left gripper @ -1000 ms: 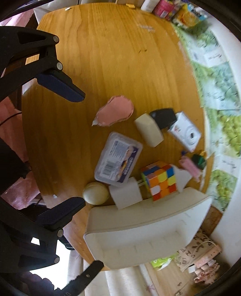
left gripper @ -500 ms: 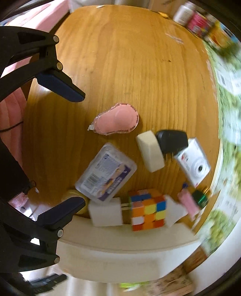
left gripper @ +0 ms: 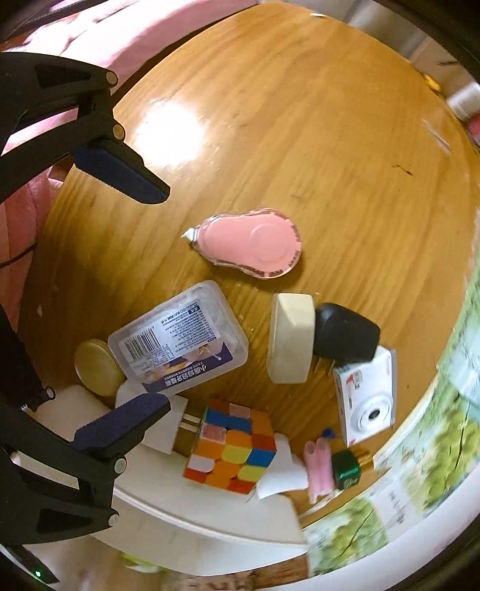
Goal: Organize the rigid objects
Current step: 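Grasp the tray rim with the right tool while the left tool grasps the clear box, then carry the clear box with the left tool and drop it into the tray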
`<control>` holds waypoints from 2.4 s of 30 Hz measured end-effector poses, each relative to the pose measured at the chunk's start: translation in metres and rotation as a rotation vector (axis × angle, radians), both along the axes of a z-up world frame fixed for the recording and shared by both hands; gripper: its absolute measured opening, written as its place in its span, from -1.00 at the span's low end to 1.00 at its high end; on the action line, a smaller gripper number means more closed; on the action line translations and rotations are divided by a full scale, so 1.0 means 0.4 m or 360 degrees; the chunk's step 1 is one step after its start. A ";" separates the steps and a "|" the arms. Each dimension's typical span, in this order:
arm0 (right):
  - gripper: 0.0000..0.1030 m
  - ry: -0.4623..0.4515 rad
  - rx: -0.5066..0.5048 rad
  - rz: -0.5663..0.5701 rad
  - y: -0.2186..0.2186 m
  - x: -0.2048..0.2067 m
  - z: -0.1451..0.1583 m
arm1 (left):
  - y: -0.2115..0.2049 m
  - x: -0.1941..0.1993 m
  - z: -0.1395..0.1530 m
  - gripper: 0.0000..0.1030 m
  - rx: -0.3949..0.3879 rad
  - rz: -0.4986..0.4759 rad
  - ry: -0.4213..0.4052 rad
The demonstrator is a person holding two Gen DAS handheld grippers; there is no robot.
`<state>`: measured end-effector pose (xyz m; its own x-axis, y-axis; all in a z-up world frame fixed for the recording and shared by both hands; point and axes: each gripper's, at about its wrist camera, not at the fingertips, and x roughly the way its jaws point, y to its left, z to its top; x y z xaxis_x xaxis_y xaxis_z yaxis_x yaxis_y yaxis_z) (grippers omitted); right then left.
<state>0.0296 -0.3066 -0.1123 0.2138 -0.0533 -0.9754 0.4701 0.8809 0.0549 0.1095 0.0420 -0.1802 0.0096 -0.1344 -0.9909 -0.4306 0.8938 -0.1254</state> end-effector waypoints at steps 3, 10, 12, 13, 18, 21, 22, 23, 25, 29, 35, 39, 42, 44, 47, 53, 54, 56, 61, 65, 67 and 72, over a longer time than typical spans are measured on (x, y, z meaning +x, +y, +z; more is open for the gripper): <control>-0.36 0.0051 0.0073 0.0106 -0.001 0.044 -0.024 | 0.014 -0.007 -0.022 0.98 -0.0014 0.0105 0.0024; -0.76 0.0153 0.0121 0.0302 -0.015 0.119 -0.071 | 0.017 -0.021 -0.076 0.96 -0.0058 0.0288 0.0064; -0.85 0.0166 0.0121 0.0331 -0.023 0.135 -0.078 | 0.022 -0.032 -0.091 0.96 -0.0087 0.0326 0.0064; -0.86 0.0176 0.0119 0.0351 -0.027 0.144 -0.083 | 0.026 -0.039 -0.101 0.96 -0.0101 0.0350 0.0069; -0.92 0.0195 0.0090 0.0461 -0.021 0.182 -0.096 | 0.044 -0.069 -0.131 0.93 -0.0146 0.0424 0.0082; -0.92 0.0191 0.0063 0.0501 -0.016 0.207 -0.104 | 0.041 -0.061 -0.146 0.89 -0.0166 0.0444 0.0098; -0.92 0.0188 0.0057 0.0516 -0.018 0.214 -0.106 | 0.036 -0.066 -0.146 0.87 -0.0170 0.0452 0.0102; -0.92 0.0181 0.0053 0.0526 -0.018 0.220 -0.106 | 0.037 -0.056 -0.153 0.86 -0.0179 0.0460 0.0107; -0.92 0.0146 0.0039 0.0552 -0.018 0.234 -0.108 | 0.040 -0.067 -0.153 0.84 -0.0198 0.0470 0.0108; -0.93 0.0102 -0.0044 0.0642 0.003 0.265 -0.110 | 0.039 -0.054 -0.160 0.81 -0.0175 0.0462 0.0111; -0.93 0.0085 -0.0098 0.0687 0.025 0.287 -0.114 | 0.032 -0.030 -0.166 0.77 -0.0158 0.0499 0.0098; -0.93 0.0075 -0.0072 0.0673 0.014 0.275 -0.124 | 0.041 -0.033 -0.157 0.58 -0.0139 0.0499 0.0084; -0.93 0.0074 -0.0045 0.0648 -0.013 0.262 -0.116 | 0.052 -0.032 -0.147 0.35 -0.0108 0.0481 0.0091; -0.93 0.0077 -0.0035 0.0647 -0.023 0.244 -0.111 | 0.059 -0.045 -0.143 0.34 -0.0113 0.0488 0.0090; -0.93 0.0087 -0.0019 0.0646 -0.035 0.251 -0.113 | 0.062 -0.041 -0.130 0.34 -0.0116 0.0478 0.0091; -0.93 0.0097 0.0026 0.0610 -0.045 0.239 -0.119 | 0.055 -0.026 -0.102 0.33 -0.0105 0.0422 0.0112; -0.93 0.0098 0.0042 0.0598 -0.049 0.234 -0.120 | 0.052 -0.025 -0.096 0.33 -0.0098 0.0406 0.0109; -0.92 0.0106 0.0062 0.0579 -0.057 0.218 -0.121 | 0.041 -0.025 -0.085 0.33 -0.0080 0.0378 0.0094; -0.89 0.0101 0.0119 0.0540 -0.071 0.184 -0.122 | 0.039 -0.033 -0.042 0.32 -0.0028 0.0307 0.0018; -0.88 0.0083 0.0135 0.0533 -0.077 0.180 -0.119 | 0.033 -0.039 0.005 0.32 0.0005 0.0246 -0.0049; -0.88 0.0079 0.0118 0.0554 -0.075 0.178 -0.118 | 0.034 -0.040 0.041 0.32 0.0015 0.0214 -0.0101; -0.88 0.0054 0.0130 0.0556 -0.083 0.172 -0.110 | 0.028 -0.046 0.143 0.32 -0.0019 0.0160 -0.0266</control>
<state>0.0984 -0.3399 -0.1562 0.1725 0.0957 -0.9803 0.1442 0.9821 0.1212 0.0909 0.0532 -0.1229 0.1878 -0.1362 -0.9727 -0.4899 0.8453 -0.2130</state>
